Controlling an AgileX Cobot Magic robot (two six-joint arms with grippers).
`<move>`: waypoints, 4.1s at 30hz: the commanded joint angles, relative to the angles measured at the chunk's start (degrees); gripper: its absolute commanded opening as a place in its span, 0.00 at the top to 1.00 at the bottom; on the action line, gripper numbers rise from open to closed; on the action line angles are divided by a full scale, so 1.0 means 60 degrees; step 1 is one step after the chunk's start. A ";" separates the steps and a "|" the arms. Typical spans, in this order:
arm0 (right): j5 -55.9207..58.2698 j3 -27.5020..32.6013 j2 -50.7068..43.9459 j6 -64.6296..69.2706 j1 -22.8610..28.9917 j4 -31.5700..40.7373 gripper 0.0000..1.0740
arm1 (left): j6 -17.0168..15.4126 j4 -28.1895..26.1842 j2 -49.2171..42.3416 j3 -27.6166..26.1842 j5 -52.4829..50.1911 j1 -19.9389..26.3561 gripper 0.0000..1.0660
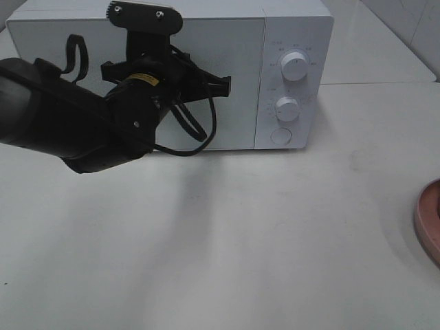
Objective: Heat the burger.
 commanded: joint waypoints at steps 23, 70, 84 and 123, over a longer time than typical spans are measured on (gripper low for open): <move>-0.0095 -0.0010 -0.0248 -0.0124 -0.0067 0.0019 0.30 | 0.1518 -0.2254 -0.1537 0.1012 0.2798 -0.0773 0.79; -0.0095 -0.0010 -0.0248 -0.0134 -0.0067 0.0019 0.30 | -0.3973 0.5739 -0.8165 0.2855 1.4228 0.6875 0.08; -0.0095 -0.0010 -0.0248 -0.0134 -0.0067 0.0019 0.30 | -0.4975 0.7057 -1.2462 0.3180 1.6539 0.7888 0.08; -0.0095 -0.0010 -0.0220 -0.0134 -0.0067 0.0019 0.30 | -0.4765 0.7248 -1.9414 0.5510 1.7609 0.7888 0.08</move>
